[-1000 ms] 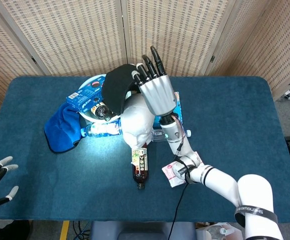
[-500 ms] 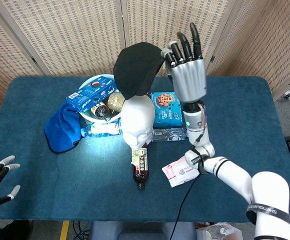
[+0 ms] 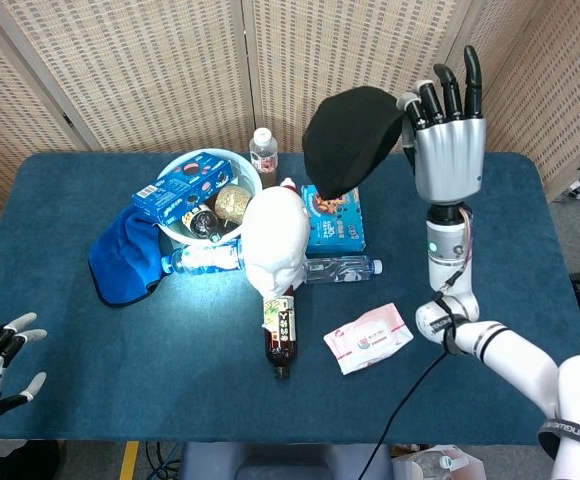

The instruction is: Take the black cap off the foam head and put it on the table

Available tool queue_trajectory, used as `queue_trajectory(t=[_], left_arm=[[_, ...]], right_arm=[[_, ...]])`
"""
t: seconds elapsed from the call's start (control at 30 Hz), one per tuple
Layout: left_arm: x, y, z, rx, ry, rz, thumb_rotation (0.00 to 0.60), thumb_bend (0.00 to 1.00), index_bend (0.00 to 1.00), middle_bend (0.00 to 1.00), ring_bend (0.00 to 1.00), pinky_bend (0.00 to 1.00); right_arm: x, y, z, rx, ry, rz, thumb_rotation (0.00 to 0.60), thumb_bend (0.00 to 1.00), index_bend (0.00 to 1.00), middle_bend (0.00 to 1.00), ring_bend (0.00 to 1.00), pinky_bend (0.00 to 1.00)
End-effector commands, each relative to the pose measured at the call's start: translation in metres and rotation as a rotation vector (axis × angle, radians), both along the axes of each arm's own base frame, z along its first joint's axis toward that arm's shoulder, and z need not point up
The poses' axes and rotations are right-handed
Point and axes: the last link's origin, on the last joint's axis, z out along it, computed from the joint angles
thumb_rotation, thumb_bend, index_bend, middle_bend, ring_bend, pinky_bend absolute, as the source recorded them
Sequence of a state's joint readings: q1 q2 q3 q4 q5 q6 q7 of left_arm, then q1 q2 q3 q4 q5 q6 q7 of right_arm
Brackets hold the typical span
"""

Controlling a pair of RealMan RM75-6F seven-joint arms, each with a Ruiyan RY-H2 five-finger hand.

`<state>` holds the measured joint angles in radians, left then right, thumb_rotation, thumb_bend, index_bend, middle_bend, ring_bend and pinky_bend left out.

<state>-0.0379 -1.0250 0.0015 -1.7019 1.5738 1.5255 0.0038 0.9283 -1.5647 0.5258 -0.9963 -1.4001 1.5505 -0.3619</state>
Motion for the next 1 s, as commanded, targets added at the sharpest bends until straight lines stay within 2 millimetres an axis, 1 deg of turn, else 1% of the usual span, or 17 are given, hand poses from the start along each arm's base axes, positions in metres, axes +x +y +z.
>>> queue_trajectory(t=[0.03,0.23,0.4,0.73,0.83,1.0], left_arm=[[0.001,0.000,-0.001,-0.004,-0.001,-0.002,0.600,0.24,0.31,0.16,0.17,0.00],[0.003,0.000,-0.003,-0.013,0.001,-0.010,0.600,0.24,0.31,0.16,0.17,0.00],[0.002,0.000,-0.004,-0.016,0.001,-0.005,0.600,0.24,0.31,0.16,0.17,0.00],[-0.002,0.000,-0.004,-0.015,0.000,0.007,0.600,0.24,0.31,0.16,0.17,0.00],[-0.003,-0.001,-0.003,-0.012,0.000,0.013,0.600,0.24,0.31,0.16,0.17,0.00],[-0.005,-0.002,-0.003,-0.015,-0.003,0.018,0.600,0.24,0.31,0.16,0.17,0.00]], right_arm=[[-0.024,0.005,-0.006,0.028,0.015,-0.055,0.600,0.59,0.74,0.46,0.25,0.10],[-0.059,0.012,-0.025,0.083,0.030,-0.130,0.600,0.59,0.74,0.46,0.25,0.10],[-0.082,0.015,-0.045,0.134,0.021,-0.184,0.600,0.59,0.74,0.46,0.25,0.10],[-0.105,0.022,-0.089,0.221,-0.024,-0.231,0.600,0.59,0.74,0.46,0.25,0.10],[-0.113,0.025,-0.097,0.237,-0.023,-0.243,0.600,0.59,0.74,0.46,0.25,0.10],[-0.124,0.029,-0.104,0.258,-0.022,-0.266,0.600,0.59,0.74,0.46,0.25,0.10]])
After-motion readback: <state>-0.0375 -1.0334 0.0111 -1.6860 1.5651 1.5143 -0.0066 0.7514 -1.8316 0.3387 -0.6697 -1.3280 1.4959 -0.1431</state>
